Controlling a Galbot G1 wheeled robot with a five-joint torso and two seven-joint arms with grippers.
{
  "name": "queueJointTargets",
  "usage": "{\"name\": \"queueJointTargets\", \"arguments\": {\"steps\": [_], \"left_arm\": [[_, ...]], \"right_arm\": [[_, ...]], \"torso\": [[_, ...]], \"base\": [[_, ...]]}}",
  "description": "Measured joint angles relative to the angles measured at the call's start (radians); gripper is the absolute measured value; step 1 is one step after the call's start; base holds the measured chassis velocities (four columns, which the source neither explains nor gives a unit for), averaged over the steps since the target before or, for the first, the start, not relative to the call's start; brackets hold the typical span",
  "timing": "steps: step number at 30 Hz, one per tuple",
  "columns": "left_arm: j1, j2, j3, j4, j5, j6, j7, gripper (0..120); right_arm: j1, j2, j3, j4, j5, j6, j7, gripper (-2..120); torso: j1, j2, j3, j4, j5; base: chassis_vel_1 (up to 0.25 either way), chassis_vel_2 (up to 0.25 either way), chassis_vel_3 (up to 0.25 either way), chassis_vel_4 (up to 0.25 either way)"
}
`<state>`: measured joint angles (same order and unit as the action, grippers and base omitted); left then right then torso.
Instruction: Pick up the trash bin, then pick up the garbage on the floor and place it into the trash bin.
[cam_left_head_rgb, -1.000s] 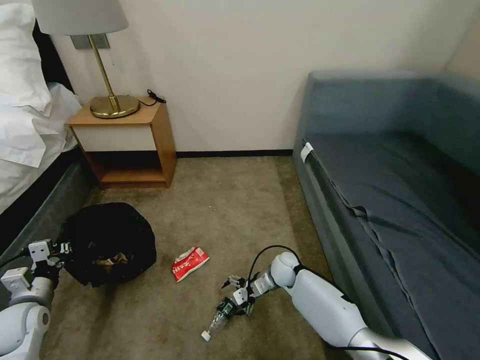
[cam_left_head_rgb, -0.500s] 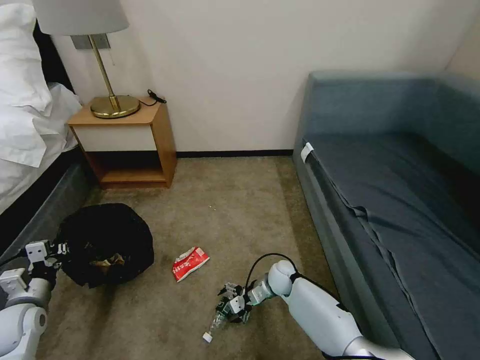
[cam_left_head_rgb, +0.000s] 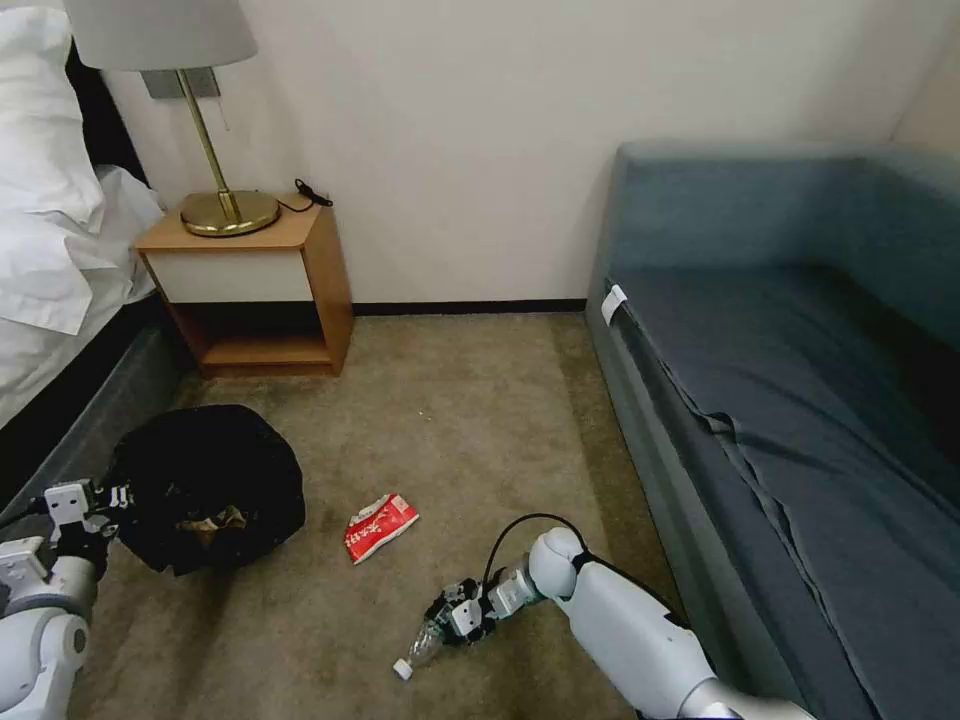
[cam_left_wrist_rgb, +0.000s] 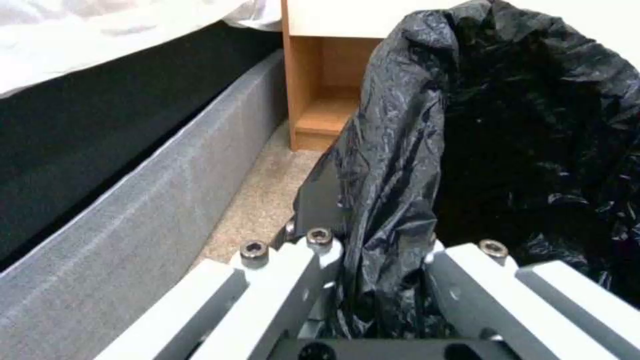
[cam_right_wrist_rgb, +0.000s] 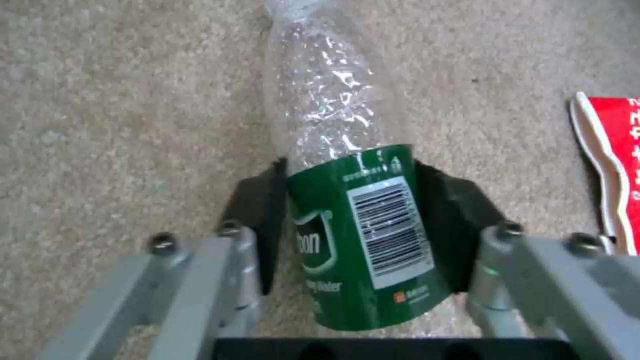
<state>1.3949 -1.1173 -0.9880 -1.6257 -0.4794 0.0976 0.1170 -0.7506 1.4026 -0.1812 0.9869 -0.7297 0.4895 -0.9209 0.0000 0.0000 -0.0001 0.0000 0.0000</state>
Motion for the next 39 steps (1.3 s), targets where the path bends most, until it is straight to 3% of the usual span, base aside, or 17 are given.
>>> {"name": "queueJointTargets", "arguments": {"steps": [10, 24, 39], "left_arm": [[0.01, 0.007, -0.007, 0.0, -0.008, -0.003, 0.002, 4], [-0.015, 0.016, 0.019, 0.007, -0.014, -0.003, 0.002, 4], [-0.099, 0.013, 0.086, 0.009, -0.014, 0.02, 0.0, 4]], "right_arm": [[0.02, 0.004, 0.03, 0.011, 0.033, -0.005, -0.008, 11], [0.106, -0.018, 0.096, 0.109, 0.148, -0.038, -0.03, 11], [0.447, 0.02, 0.036, 0.105, 0.402, -0.151, 0.03, 11]], "torso": [[0.0, 0.0, 0.0, 0.0001, 0.0001], [0.0, 0.0, 0.0, 0.0, 0.0001], [0.0, 0.0, 0.0, 0.0, 0.0]], "base": [[0.0, 0.0, 0.0, 0.0], [0.0, 0.0, 0.0, 0.0], [0.0, 0.0, 0.0, 0.0]]}}
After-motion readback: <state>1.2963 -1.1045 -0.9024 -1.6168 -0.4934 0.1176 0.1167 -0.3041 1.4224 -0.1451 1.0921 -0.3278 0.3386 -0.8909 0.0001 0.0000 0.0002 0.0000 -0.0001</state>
